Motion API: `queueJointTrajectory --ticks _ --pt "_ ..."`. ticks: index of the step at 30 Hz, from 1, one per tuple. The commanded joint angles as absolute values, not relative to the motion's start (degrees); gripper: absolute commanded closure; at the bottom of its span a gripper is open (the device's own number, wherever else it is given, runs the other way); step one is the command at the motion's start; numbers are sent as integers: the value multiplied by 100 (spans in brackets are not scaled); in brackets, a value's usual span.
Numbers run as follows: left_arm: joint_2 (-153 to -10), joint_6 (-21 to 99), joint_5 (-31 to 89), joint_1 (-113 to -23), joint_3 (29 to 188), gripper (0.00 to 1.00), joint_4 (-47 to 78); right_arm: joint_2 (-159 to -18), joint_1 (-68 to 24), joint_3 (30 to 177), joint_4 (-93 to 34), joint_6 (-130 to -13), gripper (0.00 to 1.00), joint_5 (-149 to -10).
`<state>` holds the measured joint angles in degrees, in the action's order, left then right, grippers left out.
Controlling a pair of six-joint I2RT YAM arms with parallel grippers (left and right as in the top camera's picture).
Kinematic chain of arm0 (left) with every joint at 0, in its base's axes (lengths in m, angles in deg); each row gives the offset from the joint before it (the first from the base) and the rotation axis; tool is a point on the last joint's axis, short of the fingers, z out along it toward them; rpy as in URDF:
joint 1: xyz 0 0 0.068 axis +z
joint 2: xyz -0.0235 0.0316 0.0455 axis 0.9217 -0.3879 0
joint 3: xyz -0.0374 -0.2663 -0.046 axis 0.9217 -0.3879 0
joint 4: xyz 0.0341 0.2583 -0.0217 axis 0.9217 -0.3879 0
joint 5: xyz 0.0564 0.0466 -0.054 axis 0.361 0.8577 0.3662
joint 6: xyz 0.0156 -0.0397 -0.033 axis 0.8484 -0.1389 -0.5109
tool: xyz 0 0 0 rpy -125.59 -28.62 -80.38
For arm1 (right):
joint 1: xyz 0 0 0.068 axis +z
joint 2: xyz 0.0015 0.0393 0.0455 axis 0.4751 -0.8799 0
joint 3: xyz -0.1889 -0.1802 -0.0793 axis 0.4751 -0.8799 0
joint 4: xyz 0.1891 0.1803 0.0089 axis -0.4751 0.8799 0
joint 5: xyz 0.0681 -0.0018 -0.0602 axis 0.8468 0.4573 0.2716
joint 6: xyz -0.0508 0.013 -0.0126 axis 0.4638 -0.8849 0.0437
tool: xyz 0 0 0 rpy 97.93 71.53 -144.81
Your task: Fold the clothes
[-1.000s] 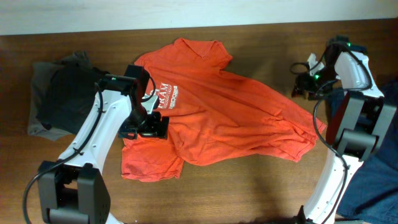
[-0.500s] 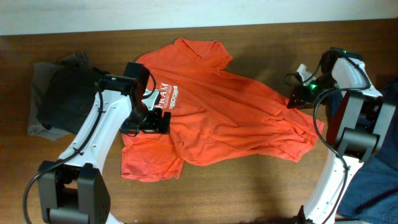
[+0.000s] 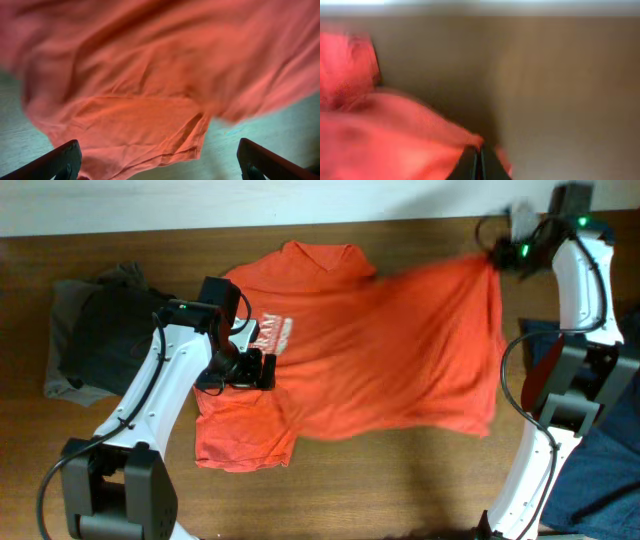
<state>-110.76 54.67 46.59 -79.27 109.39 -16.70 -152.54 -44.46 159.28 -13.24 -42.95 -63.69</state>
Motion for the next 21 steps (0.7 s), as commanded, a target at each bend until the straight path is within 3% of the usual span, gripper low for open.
queueJointTrajectory --ticks 1,6,7,9,11,17,21 --pt "-10932 5410 4572 -7916 10911 1 -1653 -15210 -4418 16070 -2176 -5510 96 -6297" --pt "-10932 5388 4417 -7919 10911 1 -1592 -15531 -4370 16070 -2994 -6096 96 -6295" --pt "-10934 5388 4399 -7916 10911 1 -1561 -15588 -4366 16070 -2991 -6212 81 -6293" --pt "-10932 5391 4401 -7916 10911 1 -1487 -15660 -4366 16070 -2816 -6282 27 -6295" --pt "-10932 5388 4401 -7916 10911 1 -1399 -15662 -4392 16070 -2371 -6054 13 -6404" --pt "-10934 5393 4406 -7916 10911 1 -1356 -15317 -4693 16070 -1050 -5917 12 -6374" --pt "-10934 5393 4406 -7916 10911 1 -1270 -14972 -4956 16070 112 -5914 17 -6378"
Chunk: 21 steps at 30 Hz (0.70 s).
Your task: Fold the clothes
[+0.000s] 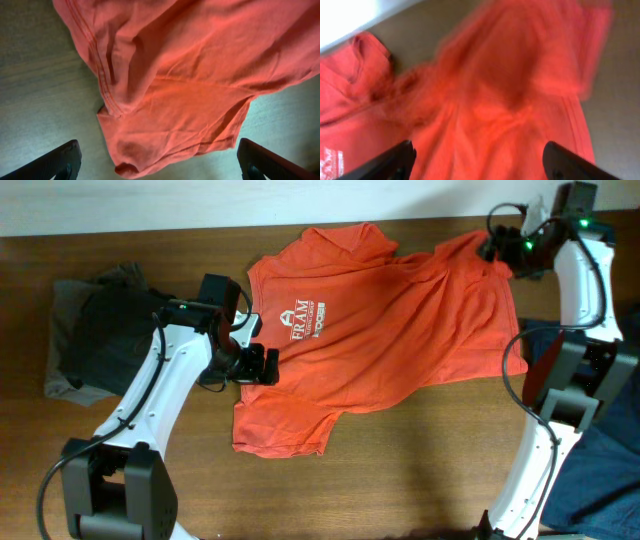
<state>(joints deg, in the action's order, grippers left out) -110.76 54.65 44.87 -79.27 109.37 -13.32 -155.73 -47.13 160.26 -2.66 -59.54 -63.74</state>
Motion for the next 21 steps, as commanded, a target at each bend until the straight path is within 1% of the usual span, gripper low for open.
queueJointTrajectory --ticks 1,6,8,11,13,15,17,18,21 --pt "-10934 5393 4423 -7916 10911 1 -1229 -14891 -5013 16070 388 -5914 18 -6382" --pt "-10934 5395 4747 -7912 10911 1 -774 -14740 -5128 16070 1627 -5921 19 -6509" --pt "-10943 5395 4768 -7912 10911 1 -632 -14753 -5131 16052 2259 -5965 19 -7071" --pt "-10943 5395 4749 -7914 10911 1 -665 -14782 -5155 15893 2650 -6183 18 -7749" --pt "-10943 5395 4723 -7919 10911 1 -752 -14782 -5209 15653 2670 -6360 18 -7685" --pt "-10943 5395 4478 -7919 10911 1 -857 -14782 -5207 14984 2641 -6397 21 -7539" --pt "-10943 5393 4364 -7919 10911 1 -901 -14782 -5190 14551 2530 -6400 22 -7536" --pt "-10943 5395 4336 -7919 10902 1 -936 -14782 -5185 14077 2291 -6435 26 -7497" --pt "-10943 5395 4338 -7919 10900 1 -934 -14782 -5192 13366 1780 -6570 30 -7418"
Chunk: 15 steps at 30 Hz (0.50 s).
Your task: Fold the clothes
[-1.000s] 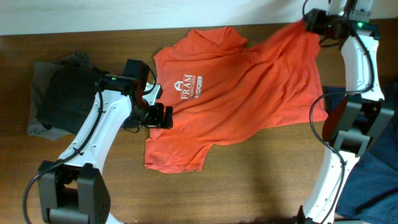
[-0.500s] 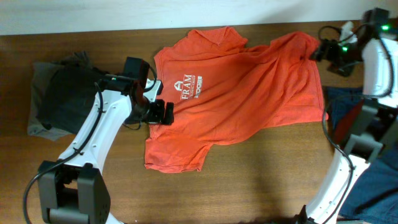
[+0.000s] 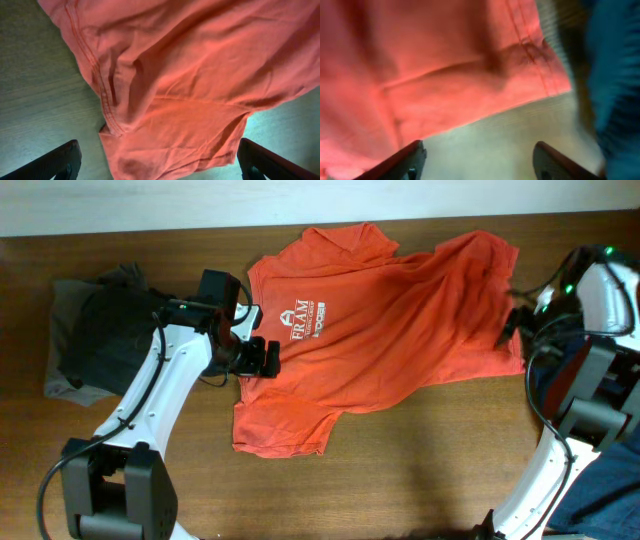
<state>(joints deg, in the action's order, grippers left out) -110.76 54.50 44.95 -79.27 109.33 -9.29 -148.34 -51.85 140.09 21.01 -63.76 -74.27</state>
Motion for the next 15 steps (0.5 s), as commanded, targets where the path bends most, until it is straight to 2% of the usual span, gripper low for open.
queueJointTrajectory --ticks 1,5,7,8,10,11,12,15 --pt "-10943 5395 4340 -7919 10900 1 -929 -14782 -5198 13189 1579 -6570 31 -7338" --pt "-10943 5397 4340 -7919 10900 1 -914 -14782 -5190 12765 805 -6570 33 -7027" --pt "-10943 5397 4340 -7919 10900 1 -886 -14782 -5185 12682 547 -6592 41 -6898" --pt "-10943 5397 4340 -7919 10902 1 -875 -14782 -5185 12676 447 -6588 48 -6861" --pt "-10943 5397 4340 -7919 10900 1 -870 -14766 -5185 12704 300 -6581 77 -6887" --pt "-10943 5397 4340 -7919 10900 1 -870 -14753 -5203 12776 355 -6548 89 -6922" --pt "-10943 5397 4340 -7919 10900 1 -873 -14723 -5218 12866 466 -6470 96 -6922" --pt "-10943 5397 4338 -7919 10900 1 -873 -14513 -5240 13196 939 -6227 96 -7130"
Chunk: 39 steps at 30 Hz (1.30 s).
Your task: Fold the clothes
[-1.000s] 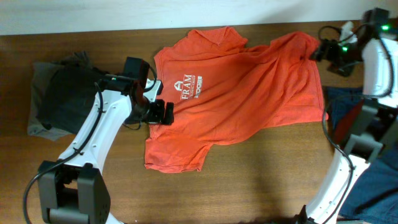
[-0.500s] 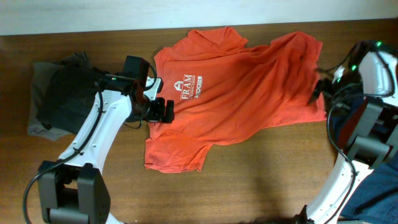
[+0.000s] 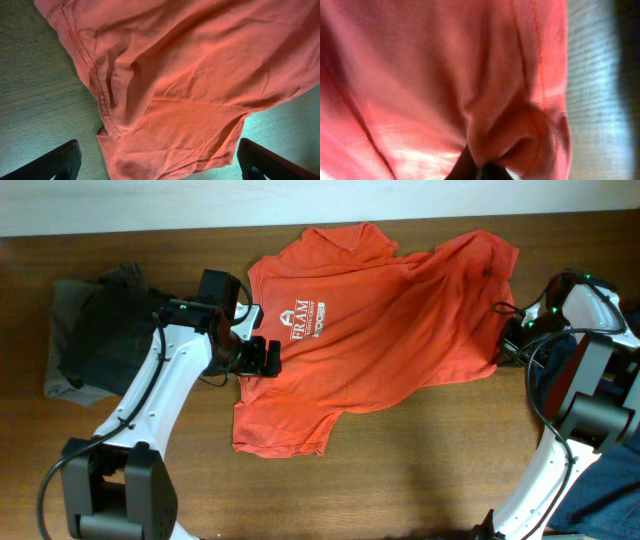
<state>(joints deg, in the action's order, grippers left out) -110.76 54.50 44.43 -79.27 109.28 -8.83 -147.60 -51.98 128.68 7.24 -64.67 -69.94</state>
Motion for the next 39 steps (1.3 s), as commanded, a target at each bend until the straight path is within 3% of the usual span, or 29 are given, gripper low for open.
queueJointTrajectory --ticks 1,9,20,22,23,24,28,34,37,39 --pt "-10943 5397 4340 -7919 10900 1 -873 -14353 -5240 13395 1231 -6192 96 -7416" --pt "-10943 5482 4340 -7919 10900 1 -873 -13110 -5233 13904 2158 -6354 96 -8288" --pt "-10943 5895 3955 -8135 10900 1 -1050 -13110 -5054 13777 2259 -6441 91 -8358" --pt "-10943 6057 3951 -8334 10900 1 -1104 -13110 -4975 13775 2252 -6439 85 -8361" --pt "-10943 6278 3955 -8566 10872 1 -1159 -13110 -4929 13775 2232 -6439 63 -8361" --pt "-10943 6357 4010 -8701 10837 1 -1200 -13110 -4899 13775 2217 -6439 55 -8361" --pt "-10943 6177 4281 -9125 10452 1 -1211 -13110 -4857 13775 2149 -6439 44 -8358" --pt "-10943 5047 5064 -8968 9711 1 -715 -13110 -4857 13775 2101 -6439 42 -8336" --pt "-10945 4927 5061 -8670 9394 16 -44 -13110 -4857 13775 2042 -6443 42 -8306" --pt "-10943 4956 5070 -8513 9195 40 308 -13110 -4857 13775 2040 -6443 42 -8293"
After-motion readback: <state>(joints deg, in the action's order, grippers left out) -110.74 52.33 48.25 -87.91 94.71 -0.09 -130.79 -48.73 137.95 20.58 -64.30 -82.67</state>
